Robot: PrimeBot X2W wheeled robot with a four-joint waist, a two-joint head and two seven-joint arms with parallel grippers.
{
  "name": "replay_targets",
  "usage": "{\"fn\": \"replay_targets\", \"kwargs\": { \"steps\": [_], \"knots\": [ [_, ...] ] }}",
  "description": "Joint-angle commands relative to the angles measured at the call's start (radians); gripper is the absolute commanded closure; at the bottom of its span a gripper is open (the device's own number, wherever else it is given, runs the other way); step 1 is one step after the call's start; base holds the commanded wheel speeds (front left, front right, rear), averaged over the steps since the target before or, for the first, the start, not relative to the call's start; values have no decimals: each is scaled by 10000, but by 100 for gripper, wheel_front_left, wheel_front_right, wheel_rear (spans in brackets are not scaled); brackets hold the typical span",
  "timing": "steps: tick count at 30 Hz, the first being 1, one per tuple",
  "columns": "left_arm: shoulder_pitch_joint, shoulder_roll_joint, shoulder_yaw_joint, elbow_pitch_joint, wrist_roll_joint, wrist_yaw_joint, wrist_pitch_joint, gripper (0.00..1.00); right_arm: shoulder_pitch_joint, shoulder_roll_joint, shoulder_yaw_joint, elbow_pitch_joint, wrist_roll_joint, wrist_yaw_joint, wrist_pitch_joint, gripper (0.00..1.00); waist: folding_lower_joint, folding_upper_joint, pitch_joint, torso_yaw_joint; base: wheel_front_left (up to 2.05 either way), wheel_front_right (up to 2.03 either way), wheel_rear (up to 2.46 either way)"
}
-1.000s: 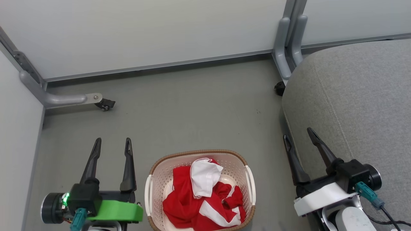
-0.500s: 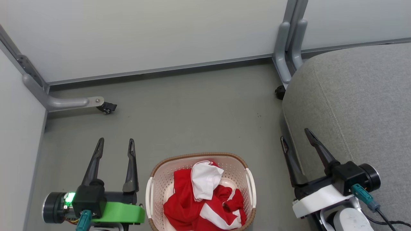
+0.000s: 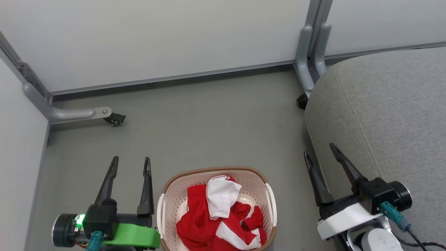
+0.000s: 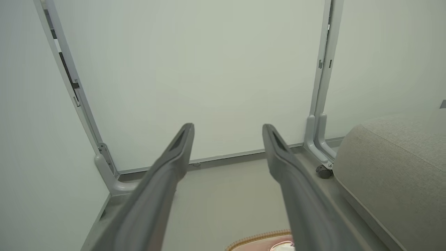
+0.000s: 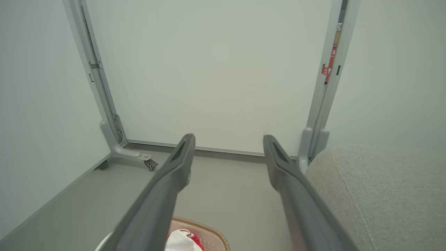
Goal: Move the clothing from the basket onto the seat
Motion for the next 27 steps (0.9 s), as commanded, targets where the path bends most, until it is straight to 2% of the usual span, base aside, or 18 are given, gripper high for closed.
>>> {"fn": "replay_targets", "kwargs": {
  "steps": [1,7,18,22,27],
  "knots": [
    [138,66,-24,156,-124,-77,-7,0,62,-55,-45,70,-23,-3,-44,0,-1,0,102,-69,0,0,0],
    [-620,63,-431,869,-77,-475,-7,0,-401,-51,-215,34,86,-3,-44,0,-1,0,1180,-265,0,0,0],
    [-2960,63,-1352,2385,321,-806,-7,0,-2064,-46,-511,-355,-88,-5,-41,0,-1,0,4385,-656,0,0,0],
    [-3908,65,-1704,3509,172,-918,-5,0,-2604,-46,-686,-506,-179,-5,-33,0,-1,0,5359,-716,0,0,0],
    [-5478,65,-2544,5606,100,-1076,-7,0,-3202,-46,-1038,-712,-375,-5,-33,0,-1,0,6422,-801,0,0,0]
  ]
}}
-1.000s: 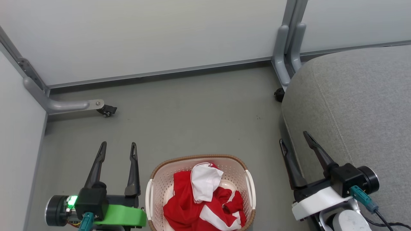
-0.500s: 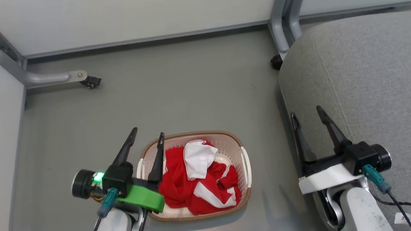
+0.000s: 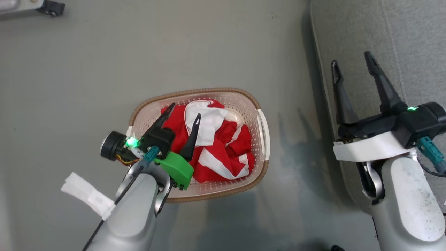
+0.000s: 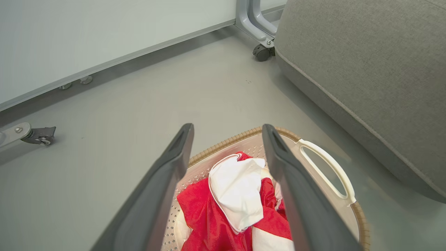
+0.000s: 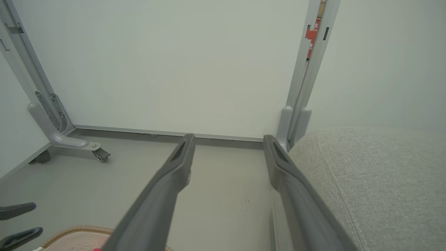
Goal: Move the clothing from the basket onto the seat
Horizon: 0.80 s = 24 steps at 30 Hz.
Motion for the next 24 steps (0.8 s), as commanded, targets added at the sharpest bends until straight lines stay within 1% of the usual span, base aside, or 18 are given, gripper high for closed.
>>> {"fn": "replay_targets", "kwargs": {
  "steps": [1,6,10,12,15,20,24],
  "knots": [
    [-595,63,-178,383,-85,-37,-8,0,-272,-30,-108,-99,-84,-6,-20,0,-1,0,1774,-290,0,0,0],
    [-2027,66,-1032,2373,-260,-109,-7,0,-794,-30,-249,-311,-110,-6,-20,0,-1,0,2694,-488,0,0,0],
    [-3087,69,-1366,3912,-400,-91,16,0,-1106,-28,-307,-465,-4,-6,-20,0,-1,0,3279,-641,0,0,0],
    [-3533,69,-1437,4512,-489,-6,25,0,-1189,-28,-305,-536,68,-6,-20,0,-1,0,3542,-708,0,0,0],
    [-4080,67,-1544,5130,-560,73,19,0,-1328,-28,-250,-587,146,-6,-20,0,-1,0,3862,-803,0,0,0],
    [-4856,68,-1578,5929,-616,614,6,0,-1457,-30,-146,-637,391,-7,-20,0,-1,0,4321,-974,0,0,0],
    [-5173,80,-1503,6316,-780,785,-7,0,-1512,-26,-67,-695,567,-7,-20,0,-1,0,4628,-1141,0,0,0]
  ]
}}
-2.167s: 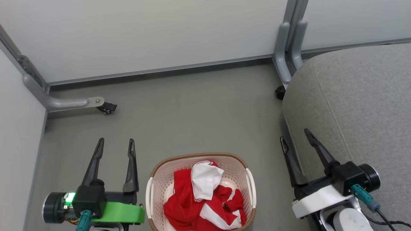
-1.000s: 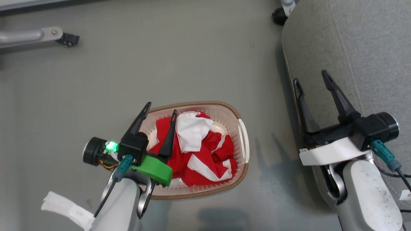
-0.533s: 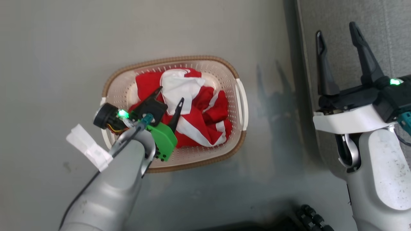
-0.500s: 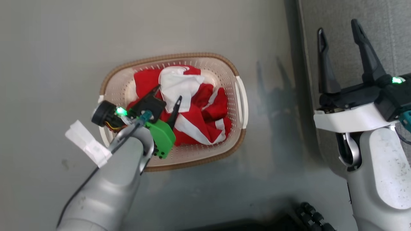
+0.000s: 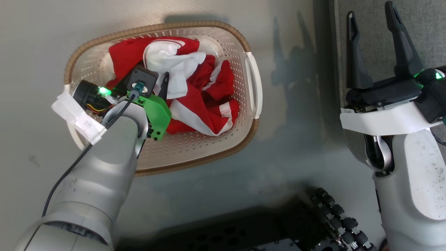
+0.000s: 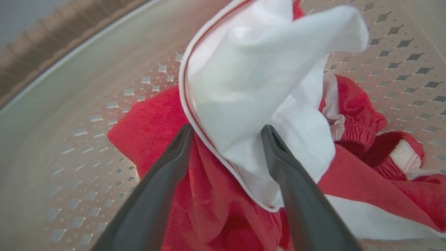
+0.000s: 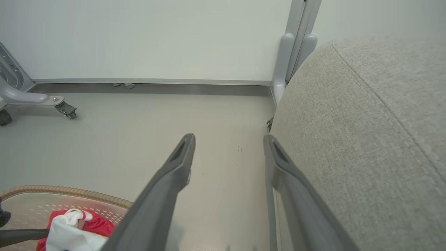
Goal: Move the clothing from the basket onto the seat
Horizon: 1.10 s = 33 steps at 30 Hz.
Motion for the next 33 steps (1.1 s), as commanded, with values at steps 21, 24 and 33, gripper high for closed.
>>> {"fn": "replay_targets", "kwargs": {
  "steps": [21,24,33],
  "knots": [
    [-556,566,-353,691,-28,365,435,100,-194,-42,-7,-29,686,-13,-20,0,-1,0,1246,-933,0,0,0],
    [-532,551,-385,686,-73,467,306,100,-162,-45,26,27,760,-13,-20,0,-1,0,1070,-941,0,0,0],
    [229,203,-335,160,-425,496,-35,100,165,-25,19,241,559,-10,-20,0,-1,0,-507,-412,0,0,0]
  ]
}}
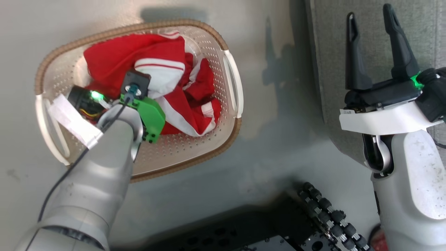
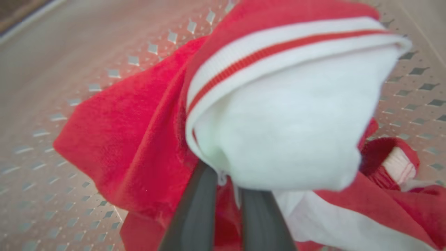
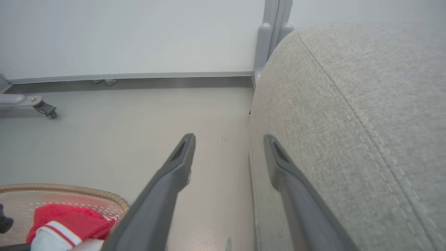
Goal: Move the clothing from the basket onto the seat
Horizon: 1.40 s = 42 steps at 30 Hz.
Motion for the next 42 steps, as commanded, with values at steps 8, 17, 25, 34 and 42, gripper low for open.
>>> {"fn": "replay_targets", "kwargs": {
  "steps": [8,17,25,34,42],
  "knots": [
    [1980,-149,125,-1862,-445,-103,-47,100,823,-37,166,425,-524,-13,-20,0,0,-1,-3015,1163,0,0,0],
    [4265,-171,799,-4372,-780,-317,-50,100,2037,-45,527,998,-787,-13,-20,0,0,-1,-5591,1830,0,0,0],
    [5398,-176,1026,-6223,-674,-470,-52,100,3066,-40,771,1442,-715,-14,-20,0,0,-1,-7110,1992,0,0,0],
    [5847,-169,1199,-7685,-439,-469,-51,100,3697,-37,992,1606,-564,-14,-20,0,0,-1,-8044,1766,0,0,0],
    [5921,-170,1111,-8704,-664,-683,-51,100,3966,-36,1158,1626,-441,-14,-20,0,0,-1,-8347,1610,0,0,0]
  ]
}}
